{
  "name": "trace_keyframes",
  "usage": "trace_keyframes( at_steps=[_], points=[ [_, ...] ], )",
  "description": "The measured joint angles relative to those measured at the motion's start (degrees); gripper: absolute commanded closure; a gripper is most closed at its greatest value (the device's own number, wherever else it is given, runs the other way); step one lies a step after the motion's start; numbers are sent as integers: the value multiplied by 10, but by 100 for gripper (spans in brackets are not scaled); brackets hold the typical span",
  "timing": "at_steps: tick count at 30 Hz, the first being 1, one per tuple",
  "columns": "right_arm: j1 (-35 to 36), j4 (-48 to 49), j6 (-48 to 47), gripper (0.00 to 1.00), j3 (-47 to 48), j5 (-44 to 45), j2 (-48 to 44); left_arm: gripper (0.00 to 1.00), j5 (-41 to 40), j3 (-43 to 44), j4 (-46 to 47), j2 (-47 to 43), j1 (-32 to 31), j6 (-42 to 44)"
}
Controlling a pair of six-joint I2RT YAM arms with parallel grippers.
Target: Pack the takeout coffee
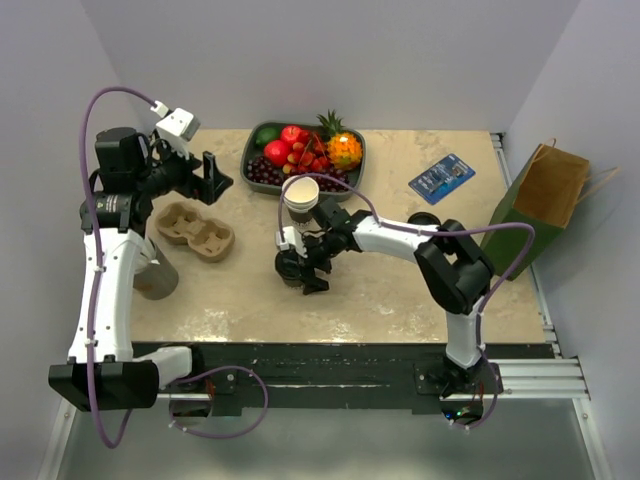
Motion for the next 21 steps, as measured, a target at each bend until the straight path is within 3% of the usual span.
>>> trace_keyframes(
  at_steps=[9,21],
  points=[
    [51,64,39,8,28,-23,58,7,-32,0,-6,2,10,-1],
    [137,225,162,10,87,-33,139,7,-60,14,-27,5,23,2]
  ],
)
